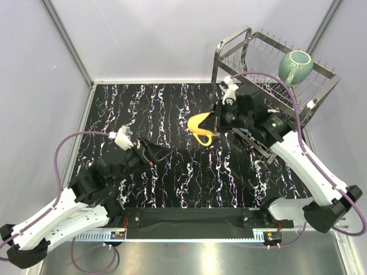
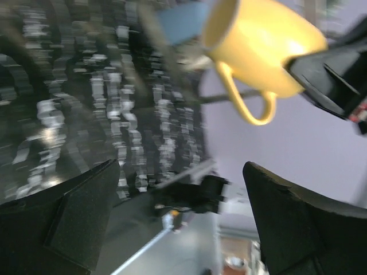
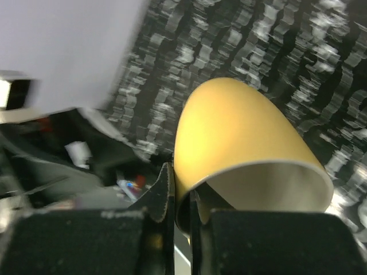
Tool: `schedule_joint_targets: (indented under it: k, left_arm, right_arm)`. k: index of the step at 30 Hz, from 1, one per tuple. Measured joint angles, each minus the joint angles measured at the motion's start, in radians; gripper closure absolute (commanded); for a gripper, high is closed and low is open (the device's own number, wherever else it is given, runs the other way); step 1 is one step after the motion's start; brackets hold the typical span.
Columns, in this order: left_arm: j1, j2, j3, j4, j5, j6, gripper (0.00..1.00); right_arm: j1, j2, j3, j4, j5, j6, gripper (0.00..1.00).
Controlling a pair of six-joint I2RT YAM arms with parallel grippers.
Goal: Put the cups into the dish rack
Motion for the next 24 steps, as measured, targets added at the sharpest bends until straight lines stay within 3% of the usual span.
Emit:
schedule_joint_targets:
  k: [5, 11, 18, 24]
  left_arm:
    - [0.000, -0.064, 0.052, -0.270, -0.165, -0.004, 0.05]
    - [0.000, -0.069, 0.093, -0.396, -0.272, -0.006, 0.08]
    - [0.000, -0.010, 0.127, -0.422, -0.311, 0.018, 0.10]
    - [0.000, -0.013, 0.127, -0.435, -0.319, 0.031, 0.11]
  right_arm:
    - [0.077, 0.126, 0.092, -0.248, 0.230, -0.112, 1.00]
    - [0.212, 0.277, 0.094, -0.412, 0.415, -0.143, 1.00]
    - [0.380, 0.449, 0.087, -0.435, 0.513, -0.135, 1.00]
    - [0.437, 0.529, 0.051, -0.401, 0.524, -0.109, 0.99]
